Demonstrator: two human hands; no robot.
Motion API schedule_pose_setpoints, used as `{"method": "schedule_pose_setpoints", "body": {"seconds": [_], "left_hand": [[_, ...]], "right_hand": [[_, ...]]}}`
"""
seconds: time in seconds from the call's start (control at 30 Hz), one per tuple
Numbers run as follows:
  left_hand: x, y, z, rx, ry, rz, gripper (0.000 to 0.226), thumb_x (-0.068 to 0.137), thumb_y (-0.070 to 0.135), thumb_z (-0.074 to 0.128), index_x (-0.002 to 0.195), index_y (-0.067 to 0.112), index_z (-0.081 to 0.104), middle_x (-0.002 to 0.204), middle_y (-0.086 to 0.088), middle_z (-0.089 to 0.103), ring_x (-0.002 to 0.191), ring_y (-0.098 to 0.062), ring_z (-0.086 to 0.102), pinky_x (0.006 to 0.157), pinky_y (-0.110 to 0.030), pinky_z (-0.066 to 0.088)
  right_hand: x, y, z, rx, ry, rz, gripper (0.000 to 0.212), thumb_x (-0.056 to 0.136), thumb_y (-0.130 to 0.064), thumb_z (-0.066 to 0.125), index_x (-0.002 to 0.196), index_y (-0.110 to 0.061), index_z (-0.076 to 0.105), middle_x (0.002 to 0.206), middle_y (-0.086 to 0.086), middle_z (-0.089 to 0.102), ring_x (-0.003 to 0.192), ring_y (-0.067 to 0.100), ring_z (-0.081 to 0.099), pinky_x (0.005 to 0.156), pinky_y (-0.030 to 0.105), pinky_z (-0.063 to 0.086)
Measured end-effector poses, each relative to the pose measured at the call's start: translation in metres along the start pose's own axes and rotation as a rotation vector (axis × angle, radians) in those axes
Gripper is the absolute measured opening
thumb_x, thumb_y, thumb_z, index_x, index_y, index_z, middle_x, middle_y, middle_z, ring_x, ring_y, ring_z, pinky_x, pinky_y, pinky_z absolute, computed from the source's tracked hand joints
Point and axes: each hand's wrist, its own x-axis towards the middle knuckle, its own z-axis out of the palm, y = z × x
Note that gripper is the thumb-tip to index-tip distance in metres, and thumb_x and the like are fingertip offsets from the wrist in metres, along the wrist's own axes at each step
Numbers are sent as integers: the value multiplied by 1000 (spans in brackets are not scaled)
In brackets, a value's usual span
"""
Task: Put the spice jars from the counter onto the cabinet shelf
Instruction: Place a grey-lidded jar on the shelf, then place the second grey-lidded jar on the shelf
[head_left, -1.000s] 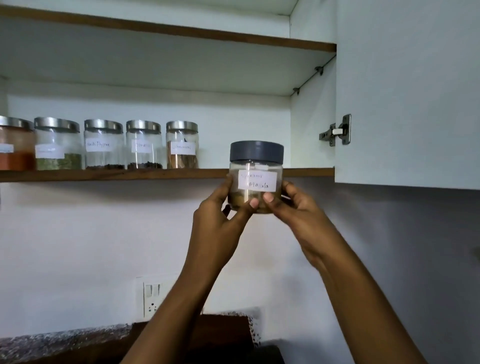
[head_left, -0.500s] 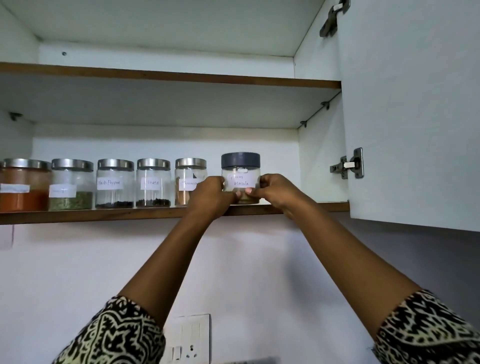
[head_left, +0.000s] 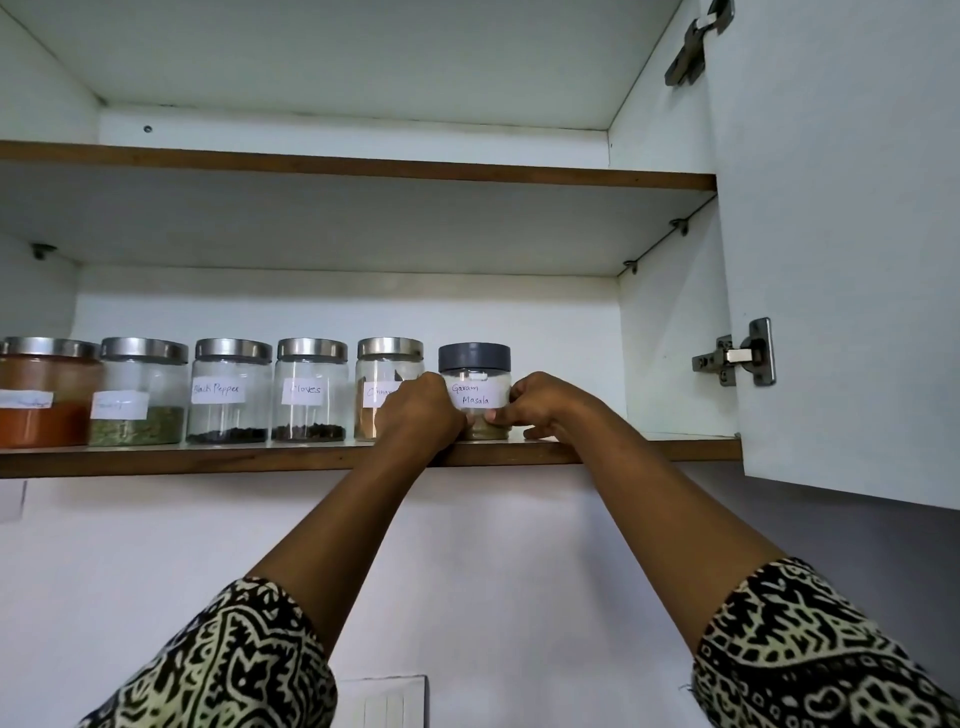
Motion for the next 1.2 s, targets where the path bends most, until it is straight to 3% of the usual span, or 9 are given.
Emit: {"method": "schedule_pose_setpoints", "body": {"seconds": [0.2,0.37,0.47,0.6,0.67,0.87,1.0,1.1,1.2], "left_hand": [[5,-3,6,-25,45,8,39,79,35,71,102,5,63,101,-12,67,93,-28,62,68,-29,42],[3,-5,10,-23,89,1,39,79,37,72,102,6,64,99,-11,69,93,-27,64,69,-29,44],[2,-3,8,-37,91,6,37,78,35,73,100,6,65,99,-12,69,93,-28,64,68,-29,43],[-3,-3,6,-49,91,-14,34,78,32,73,98,5,65,99,-12,69,94,-29,64,67,-28,42],[-4,-3,5,-57,103,-23,33,78,30,73,99,6,65,100,-12,69,95,-28,64,67,-28,41],[-14,3,-2,-52,73,-30,33,78,26,73,102,5,64,103,-13,68,96,-28,63,68,-29,41],[-29,4,-18,-67,9,-2,32,78,28,74,98,5,63,101,-12,68,93,-28,62,69,-30,42],[-60,1,-24,-163,68,121,41,79,24,71,118,11,63,117,-9,67,106,-25,62,84,-31,49],[-110,-6,-26,-325,108,266,47,81,22,71,125,12,60,121,-5,67,111,-19,62,92,-27,48]], "right_hand": [[9,9,3,24,17,-52,22,80,-15,72,67,-15,55,91,8,60,83,19,51,56,21,36],[13,13,5,-10,15,-75,19,82,-18,70,70,-15,56,82,2,60,77,15,52,57,21,36],[13,11,6,-30,24,-84,18,82,-20,70,71,-14,57,90,7,62,75,15,53,62,23,38],[10,10,8,-58,14,-77,13,83,-20,69,86,-8,63,95,8,61,76,16,52,58,22,36],[6,9,8,-88,12,-79,29,84,-22,68,105,-3,64,97,7,59,83,19,51,57,22,35],[-8,3,6,-175,13,-29,42,84,-26,67,116,0,59,104,9,57,98,23,54,80,28,39],[-38,-3,3,-303,257,-75,25,82,-30,69,82,-10,54,87,6,55,90,26,52,64,28,40],[-87,1,13,-227,306,-209,43,84,-26,67,122,-7,57,122,9,63,113,25,57,95,32,45],[-141,5,30,-173,279,-269,49,85,-24,66,131,-12,52,128,4,61,117,20,57,95,23,40]]}}
